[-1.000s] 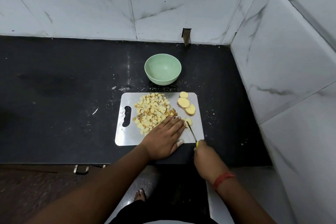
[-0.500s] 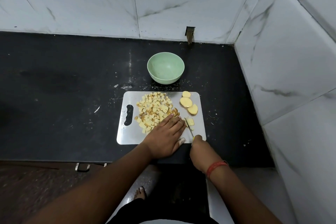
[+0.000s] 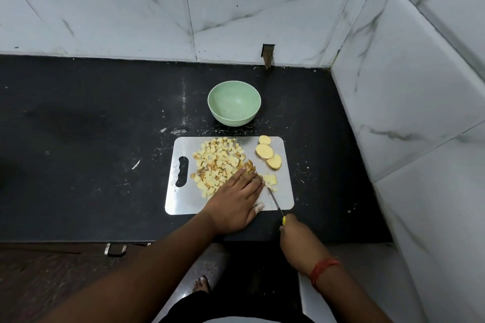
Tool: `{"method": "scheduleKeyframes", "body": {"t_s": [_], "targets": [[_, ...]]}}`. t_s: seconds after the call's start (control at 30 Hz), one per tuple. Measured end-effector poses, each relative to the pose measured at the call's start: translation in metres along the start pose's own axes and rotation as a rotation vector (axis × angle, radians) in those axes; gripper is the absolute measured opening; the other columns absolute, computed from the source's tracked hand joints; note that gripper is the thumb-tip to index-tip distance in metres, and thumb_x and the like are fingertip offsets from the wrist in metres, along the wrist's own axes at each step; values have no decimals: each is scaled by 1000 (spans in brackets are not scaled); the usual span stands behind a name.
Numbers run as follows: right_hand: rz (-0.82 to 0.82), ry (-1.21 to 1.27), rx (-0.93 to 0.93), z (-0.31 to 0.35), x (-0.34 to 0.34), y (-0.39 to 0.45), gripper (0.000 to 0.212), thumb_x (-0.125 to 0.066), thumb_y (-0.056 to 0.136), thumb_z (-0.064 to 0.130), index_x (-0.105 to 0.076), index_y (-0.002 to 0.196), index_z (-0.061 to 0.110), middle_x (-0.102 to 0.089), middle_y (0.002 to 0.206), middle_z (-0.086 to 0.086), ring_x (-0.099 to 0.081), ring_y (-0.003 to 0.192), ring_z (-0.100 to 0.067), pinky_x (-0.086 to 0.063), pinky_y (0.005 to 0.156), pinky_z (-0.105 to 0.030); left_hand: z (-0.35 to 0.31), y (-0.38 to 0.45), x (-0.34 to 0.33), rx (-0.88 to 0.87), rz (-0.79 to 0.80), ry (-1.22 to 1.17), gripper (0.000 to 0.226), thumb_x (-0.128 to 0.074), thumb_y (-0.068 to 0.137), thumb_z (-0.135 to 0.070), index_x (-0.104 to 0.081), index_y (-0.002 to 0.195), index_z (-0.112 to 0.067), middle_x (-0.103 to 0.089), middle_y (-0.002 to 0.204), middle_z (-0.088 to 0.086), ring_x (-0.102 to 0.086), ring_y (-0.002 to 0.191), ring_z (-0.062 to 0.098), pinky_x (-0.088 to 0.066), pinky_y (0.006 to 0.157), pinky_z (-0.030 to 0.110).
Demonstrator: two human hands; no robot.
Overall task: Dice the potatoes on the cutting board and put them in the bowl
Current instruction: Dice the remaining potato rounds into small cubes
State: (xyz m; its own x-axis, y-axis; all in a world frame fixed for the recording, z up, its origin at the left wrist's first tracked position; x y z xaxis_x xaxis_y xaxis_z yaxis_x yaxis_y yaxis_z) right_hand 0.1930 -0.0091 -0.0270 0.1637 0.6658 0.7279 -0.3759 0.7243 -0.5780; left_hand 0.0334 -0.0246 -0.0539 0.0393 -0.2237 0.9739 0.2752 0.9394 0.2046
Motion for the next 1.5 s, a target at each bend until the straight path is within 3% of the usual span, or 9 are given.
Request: {"method": "scheduleKeyframes", "body": {"t_s": [0.1, 0.2, 0.3, 0.43, 0.57, 0.9, 1.1, 1.3, 1.5], "targets": [[-61, 107, 51, -1, 12, -5, 16, -40, 103, 24, -41, 91, 13, -60, 92, -10, -61, 88, -27, -46, 70, -33, 0, -1, 2, 14, 2, 0, 60, -33, 107, -46, -52, 146, -4, -53, 147, 13, -41, 143, 32, -20, 125, 50], [-77, 363, 11, -7, 22, -6, 21, -41, 102, 31, -44, 88, 14, -56, 80, -8, -57, 60, -23, -45, 45, -31, -1, 0, 5, 11, 6, -4, 60, -33, 108, -46, -50, 147, -4, -50, 150, 14, -40, 144, 33, -21, 124, 51], [-64, 509, -40, -16, 23, 1, 23, -41, 100, 35, -44, 85, 18, -52, 74, -7, -50, 48, -20, -42, 40, -29, -7, 5, 9, -55, -7, -17, 58, -32, 108, -45, -48, 149, -5, -47, 153, 15, -38, 146, 32, -21, 124, 50], [-59, 604, -29, -15, 24, 7, 23, -43, 98, 34, -44, 80, 20, -49, 68, -6, -46, 44, -20, -39, 39, -29, -22, 22, 4, -201, 55, -37, 61, -34, 108, -47, -39, 155, -9, -35, 162, 13, -26, 152, 29, -13, 126, 48], [-31, 657, -9, -14, 24, 8, 22, -43, 99, 31, -43, 81, 18, -46, 65, -4, -42, 41, -17, -37, 38, -27, -11, 33, -3, -145, 169, -12, 70, -19, 106, -54, -31, 158, -8, -30, 164, 14, -23, 154, 29, -1, 127, 45], [-38, 673, 3, -21, 41, 21, 25, -43, 100, 34, -41, 79, 20, -43, 67, -4, -38, 42, -14, -36, 39, -25, 5, 35, 6, -1, 147, 19, 67, -21, 106, -57, -46, 151, -12, -38, 159, 19, -30, 150, 35, -14, 125, 55], [-40, 672, 22, -20, 48, 27, 22, -44, 99, 31, -45, 85, 14, -45, 66, -3, -40, 42, -15, -38, 40, -28, 2, 67, 12, 55, 234, 114, 68, -15, 104, -59, -42, 153, -20, -36, 158, 23, -18, 152, 41, 4, 122, 62], [-24, 678, 34, -21, 44, 32, 23, -44, 100, 30, -42, 80, 17, -43, 63, -3, -38, 37, -14, -35, 39, -26, 6, 78, 15, 15, 199, 149, 60, -27, 103, -56, -52, 145, -21, -53, 139, 17, -33, 145, 39, -7, 120, 65], [-24, 675, 31, -23, 47, 35, 23, -45, 99, 31, -44, 82, 16, -44, 63, -2, -39, 38, -14, -35, 39, -27, 12, 86, 13, -37, 245, 129, 57, -32, 102, -61, -54, 143, -28, -37, 157, 24, -20, 152, 42, -4, 119, 67]]}}
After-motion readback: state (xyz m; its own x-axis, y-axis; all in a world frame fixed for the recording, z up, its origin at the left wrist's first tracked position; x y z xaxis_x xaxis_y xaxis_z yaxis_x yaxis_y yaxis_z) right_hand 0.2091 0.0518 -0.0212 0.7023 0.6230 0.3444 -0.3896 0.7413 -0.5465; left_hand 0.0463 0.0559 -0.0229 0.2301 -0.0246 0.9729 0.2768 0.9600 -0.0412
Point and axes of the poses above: each hand's wrist, its own y-axis towards the middle knuckle, its own x-axis out of the back of the hand, z = x × y, the point moved 6 cm from there along y, towards the middle knuckle
